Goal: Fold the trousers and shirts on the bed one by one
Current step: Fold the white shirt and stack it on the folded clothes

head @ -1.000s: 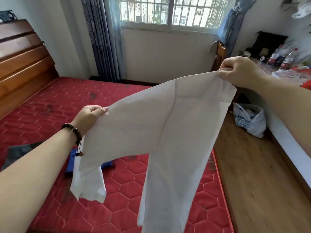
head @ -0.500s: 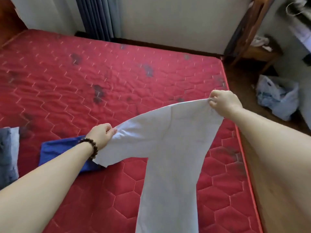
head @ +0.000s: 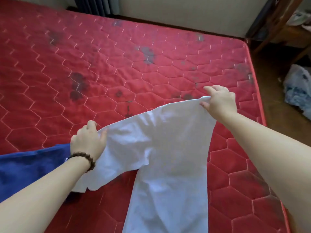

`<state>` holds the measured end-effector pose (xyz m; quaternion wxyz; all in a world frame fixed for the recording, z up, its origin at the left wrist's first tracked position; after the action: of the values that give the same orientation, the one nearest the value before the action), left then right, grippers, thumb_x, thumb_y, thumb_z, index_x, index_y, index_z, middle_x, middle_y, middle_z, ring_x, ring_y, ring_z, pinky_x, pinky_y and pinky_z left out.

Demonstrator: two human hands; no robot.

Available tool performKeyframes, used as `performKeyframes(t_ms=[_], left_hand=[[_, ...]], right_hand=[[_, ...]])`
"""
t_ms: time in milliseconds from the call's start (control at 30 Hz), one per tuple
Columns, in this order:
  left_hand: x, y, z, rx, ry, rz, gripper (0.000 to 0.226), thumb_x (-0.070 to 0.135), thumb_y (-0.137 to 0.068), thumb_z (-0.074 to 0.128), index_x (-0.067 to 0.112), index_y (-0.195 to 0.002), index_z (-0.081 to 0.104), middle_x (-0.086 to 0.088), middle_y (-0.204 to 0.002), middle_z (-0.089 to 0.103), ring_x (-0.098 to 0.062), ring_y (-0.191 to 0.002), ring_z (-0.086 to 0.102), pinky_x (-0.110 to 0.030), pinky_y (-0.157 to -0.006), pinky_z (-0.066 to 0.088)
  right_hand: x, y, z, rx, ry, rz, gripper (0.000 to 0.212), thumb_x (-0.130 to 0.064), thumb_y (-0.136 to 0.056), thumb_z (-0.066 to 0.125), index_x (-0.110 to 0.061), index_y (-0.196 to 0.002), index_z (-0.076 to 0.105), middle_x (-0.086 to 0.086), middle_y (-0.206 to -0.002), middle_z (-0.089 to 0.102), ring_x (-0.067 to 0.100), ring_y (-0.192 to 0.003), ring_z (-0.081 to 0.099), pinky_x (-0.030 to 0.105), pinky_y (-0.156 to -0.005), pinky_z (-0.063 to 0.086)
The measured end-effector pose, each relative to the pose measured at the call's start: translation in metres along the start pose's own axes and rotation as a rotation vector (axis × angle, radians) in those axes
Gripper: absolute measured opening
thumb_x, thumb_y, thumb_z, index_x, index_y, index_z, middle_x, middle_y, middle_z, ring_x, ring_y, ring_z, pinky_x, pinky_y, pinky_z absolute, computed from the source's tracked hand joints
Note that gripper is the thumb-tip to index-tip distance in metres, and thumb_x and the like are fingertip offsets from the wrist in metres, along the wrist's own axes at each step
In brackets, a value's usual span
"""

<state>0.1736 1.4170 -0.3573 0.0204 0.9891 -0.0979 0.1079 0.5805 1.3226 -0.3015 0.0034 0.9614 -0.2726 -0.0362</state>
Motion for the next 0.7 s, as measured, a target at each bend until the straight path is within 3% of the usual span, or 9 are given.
performKeyframes(t_ms=[67, 133, 200, 300, 433, 533, 600, 700], left_hand=[[0.017, -0.012, 0.023, -0.009, -0.115, 0.006, 0.055, 0.048, -0.088, 0.054, 0.005, -0.122, 0.051, -0.019, -0.114, 0.057, -0.037, -0.108, 0.051, -0.048, -0.089, 0.037], [0.04, -0.019, 0.049, -0.039, -0.151, 0.077, 0.065, 0.054, -0.086, 0.052, 0.008, -0.133, 0.045, -0.015, -0.13, 0.05, -0.032, -0.121, 0.044, -0.047, -0.097, 0.033], [0.065, -0.026, 0.083, -0.124, -0.164, 0.136, 0.074, 0.059, -0.089, 0.043, 0.012, -0.144, 0.032, -0.01, -0.148, 0.035, -0.027, -0.137, 0.03, -0.046, -0.108, 0.025], [0.108, -0.039, 0.126, -0.221, -0.099, 0.202, 0.078, 0.061, -0.091, 0.036, 0.013, -0.15, 0.018, -0.007, -0.157, 0.021, -0.024, -0.145, 0.016, -0.043, -0.114, 0.018], [0.144, -0.061, 0.158, -0.204, 0.091, 0.119, 0.062, 0.053, -0.094, 0.04, 0.011, -0.139, 0.036, -0.011, -0.137, 0.041, -0.03, -0.125, 0.038, -0.042, -0.099, 0.033], [0.15, -0.072, 0.17, -0.155, 0.027, 0.047, 0.05, 0.055, -0.092, 0.043, 0.01, -0.115, 0.051, -0.009, -0.116, 0.052, -0.029, -0.11, 0.047, -0.041, -0.09, 0.034], [0.155, -0.075, 0.175, -0.121, -0.087, 0.158, 0.044, 0.056, -0.09, 0.045, 0.014, -0.096, 0.055, -0.005, -0.102, 0.052, -0.027, -0.101, 0.049, -0.039, -0.085, 0.032], [0.155, -0.079, 0.181, -0.15, 0.064, 0.271, 0.04, 0.049, -0.089, 0.05, 0.015, -0.07, 0.041, 0.002, -0.077, 0.048, -0.026, -0.079, 0.052, -0.034, -0.063, 0.032]], right_hand=[[0.006, -0.008, 0.029, -0.083, -0.019, 0.024, 0.074, -0.041, -0.086, 0.066, -0.025, -0.149, 0.03, 0.011, -0.156, 0.024, 0.025, -0.145, 0.018, 0.045, -0.112, 0.023], [0.014, -0.004, 0.059, -0.125, -0.071, 0.019, 0.078, -0.043, -0.086, 0.064, -0.026, -0.151, 0.024, 0.012, -0.159, 0.014, 0.025, -0.147, 0.012, 0.046, -0.115, 0.022], [0.024, 0.001, 0.087, -0.156, -0.125, 0.048, 0.078, -0.044, -0.087, 0.063, -0.028, -0.151, 0.023, 0.011, -0.159, 0.014, 0.026, -0.146, 0.014, 0.047, -0.114, 0.024], [0.042, 0.003, 0.122, -0.174, -0.264, 0.2, 0.079, -0.047, -0.086, 0.062, -0.025, -0.151, 0.021, 0.013, -0.151, 0.027, 0.031, -0.138, 0.028, 0.047, -0.106, 0.031], [0.056, -0.007, 0.159, -0.204, -0.491, 0.458, 0.08, -0.052, -0.086, 0.061, -0.004, -0.143, 0.03, 0.019, -0.137, 0.044, 0.036, -0.123, 0.046, 0.038, -0.086, 0.039], [0.053, -0.012, 0.182, -0.234, -0.575, 0.532, 0.073, -0.056, -0.083, 0.062, -0.001, -0.125, 0.041, 0.015, -0.123, 0.055, 0.033, -0.108, 0.055, 0.033, -0.072, 0.038], [0.048, -0.013, 0.191, -0.234, -0.535, 0.544, 0.068, -0.059, -0.081, 0.061, -0.004, -0.119, 0.044, 0.012, -0.117, 0.057, 0.032, -0.105, 0.055, 0.035, -0.072, 0.04], [0.044, -0.018, 0.195, -0.208, -0.46, 0.513, 0.063, -0.054, -0.081, 0.062, -0.006, -0.12, 0.049, 0.013, -0.12, 0.055, 0.034, -0.111, 0.054, 0.038, -0.082, 0.044]])
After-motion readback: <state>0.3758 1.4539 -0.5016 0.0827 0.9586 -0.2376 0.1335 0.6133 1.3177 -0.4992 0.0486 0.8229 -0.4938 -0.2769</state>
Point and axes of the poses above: each hand's wrist, its own y-axis away from the middle knuckle, its own z-axis out of the palm, x = y × z, the point moved 6 cm from there along -y, towards the middle knuckle
